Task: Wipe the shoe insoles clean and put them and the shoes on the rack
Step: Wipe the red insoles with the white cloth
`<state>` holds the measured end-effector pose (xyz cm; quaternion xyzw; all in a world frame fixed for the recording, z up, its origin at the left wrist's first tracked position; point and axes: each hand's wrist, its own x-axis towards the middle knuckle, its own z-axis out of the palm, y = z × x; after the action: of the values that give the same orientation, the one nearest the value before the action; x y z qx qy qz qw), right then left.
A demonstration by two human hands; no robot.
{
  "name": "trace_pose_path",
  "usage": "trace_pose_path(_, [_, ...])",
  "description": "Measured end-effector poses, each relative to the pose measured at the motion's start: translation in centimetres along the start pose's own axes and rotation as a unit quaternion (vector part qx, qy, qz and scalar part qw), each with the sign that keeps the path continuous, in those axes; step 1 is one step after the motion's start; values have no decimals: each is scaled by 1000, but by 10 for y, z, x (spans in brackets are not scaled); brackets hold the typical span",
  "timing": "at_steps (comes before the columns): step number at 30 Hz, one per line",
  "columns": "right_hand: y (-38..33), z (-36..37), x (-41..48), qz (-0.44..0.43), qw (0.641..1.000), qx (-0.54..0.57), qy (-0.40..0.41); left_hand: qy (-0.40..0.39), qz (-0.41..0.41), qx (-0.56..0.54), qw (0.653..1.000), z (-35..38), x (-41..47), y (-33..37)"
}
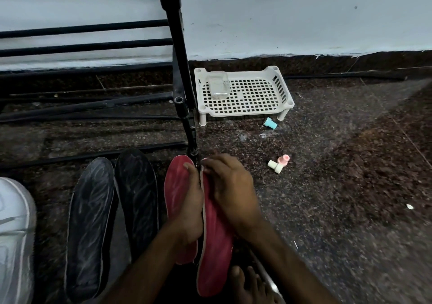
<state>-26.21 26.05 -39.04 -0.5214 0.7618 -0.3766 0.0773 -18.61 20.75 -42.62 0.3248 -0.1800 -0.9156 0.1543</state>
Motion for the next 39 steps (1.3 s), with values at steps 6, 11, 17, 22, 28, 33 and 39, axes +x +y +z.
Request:
trace_pose_path(6, [-4, 0, -14, 29, 999, 0, 23, -12, -41, 62, 997, 1, -2, 12])
trace_pose_path(11, [-10, -1, -6, 2, 1000, 14, 21, -9, -9, 52, 999, 6, -3, 11])
trace_pose_path(17, [-8, 0, 0, 34, 999, 20, 14, 32, -2, 74, 997, 8, -4, 15])
trace_pose_path(22, [-15, 4, -35, 7, 1000, 23, -4, -21, -56, 50, 997, 5, -6, 23])
trace_pose_path(28, [7, -4, 15, 11, 997, -69, -23, -18, 9, 22, 1000, 8, -6, 19])
trace_pose_path(33, [13, -23, 4, 168, 968, 140, 122, -2, 34, 19, 999, -3, -3, 29])
trace_pose_path(39, [39, -8, -21, 332, 905, 266, 8, 41, 78, -12, 996, -8, 8, 28])
